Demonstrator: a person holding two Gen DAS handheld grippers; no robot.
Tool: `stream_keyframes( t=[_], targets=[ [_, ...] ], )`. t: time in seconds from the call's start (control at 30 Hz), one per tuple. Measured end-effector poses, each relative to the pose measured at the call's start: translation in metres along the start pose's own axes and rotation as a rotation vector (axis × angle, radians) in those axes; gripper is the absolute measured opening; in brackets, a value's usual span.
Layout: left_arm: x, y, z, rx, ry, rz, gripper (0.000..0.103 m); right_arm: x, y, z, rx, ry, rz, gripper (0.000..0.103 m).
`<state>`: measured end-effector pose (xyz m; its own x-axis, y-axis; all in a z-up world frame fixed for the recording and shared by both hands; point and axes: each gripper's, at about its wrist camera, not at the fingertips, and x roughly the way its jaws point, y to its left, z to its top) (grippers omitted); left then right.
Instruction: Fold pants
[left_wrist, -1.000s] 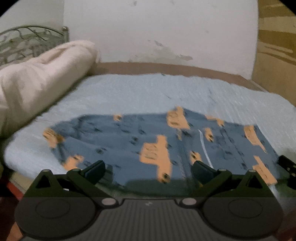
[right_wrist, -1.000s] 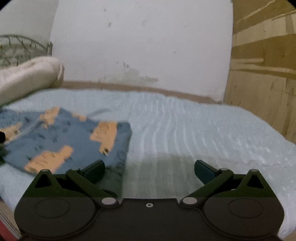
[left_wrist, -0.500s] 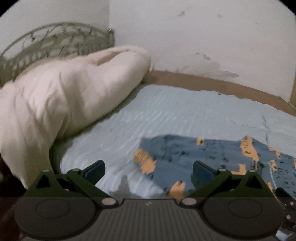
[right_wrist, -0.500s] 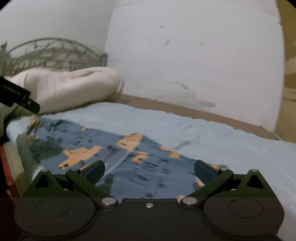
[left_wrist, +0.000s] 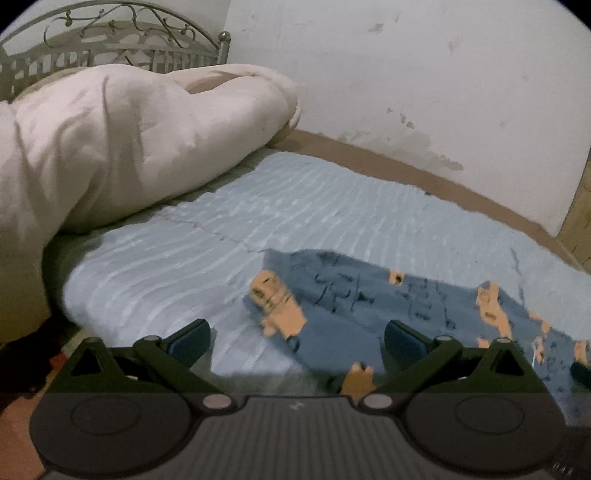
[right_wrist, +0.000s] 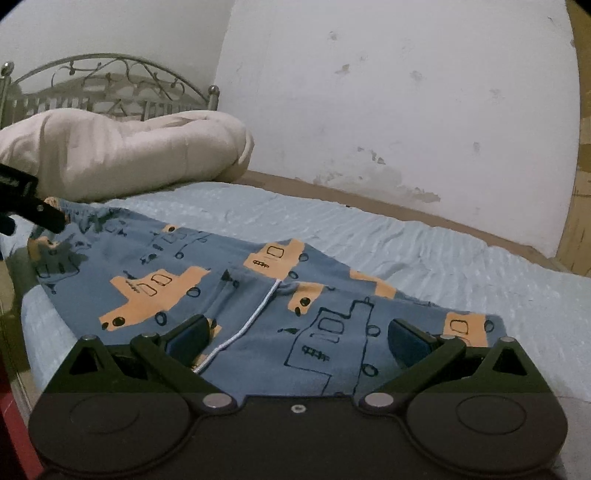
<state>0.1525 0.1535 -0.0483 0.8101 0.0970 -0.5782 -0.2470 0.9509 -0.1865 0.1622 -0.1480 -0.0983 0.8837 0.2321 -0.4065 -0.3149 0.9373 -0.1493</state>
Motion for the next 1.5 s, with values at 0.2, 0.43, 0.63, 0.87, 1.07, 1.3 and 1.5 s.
stream_keyframes(
  t=[0.2,0.43,0.63,0.87,1.07,1.3,1.5],
  targets=[
    [0.019,0.001,0.008,-0.034,0.022,-0.033,0.097,0.002,-0.002,-0.001,0.02,0.005,0.014,0.102],
    [0.03,0.01,0.01,-0.079,0.05,-0.015,0.085,0.001,0.0,-0.003,0.017,-0.009,0.01,0.102],
    [0.029,0.018,0.008,-0.154,0.032,-0.03,0.05,0.001,0.001,-0.003,0.015,-0.015,0.008,0.102],
    [0.013,-0.013,0.007,0.005,-0.08,0.078,0.023,0.001,0.0,-0.003,0.014,-0.017,0.007,0.102],
    [0.007,-0.041,0.005,0.133,-0.123,0.076,0.023,0.001,0.0,-0.003,0.014,-0.017,0.007,0.102],
    [0.015,-0.024,0.009,0.007,-0.045,0.053,0.061,0.001,0.0,-0.003,0.015,-0.017,0.008,0.102],
    [0.025,-0.004,0.008,-0.081,0.027,0.048,0.06,0.001,0.0,-0.003,0.015,-0.017,0.007,0.102]
  ],
)
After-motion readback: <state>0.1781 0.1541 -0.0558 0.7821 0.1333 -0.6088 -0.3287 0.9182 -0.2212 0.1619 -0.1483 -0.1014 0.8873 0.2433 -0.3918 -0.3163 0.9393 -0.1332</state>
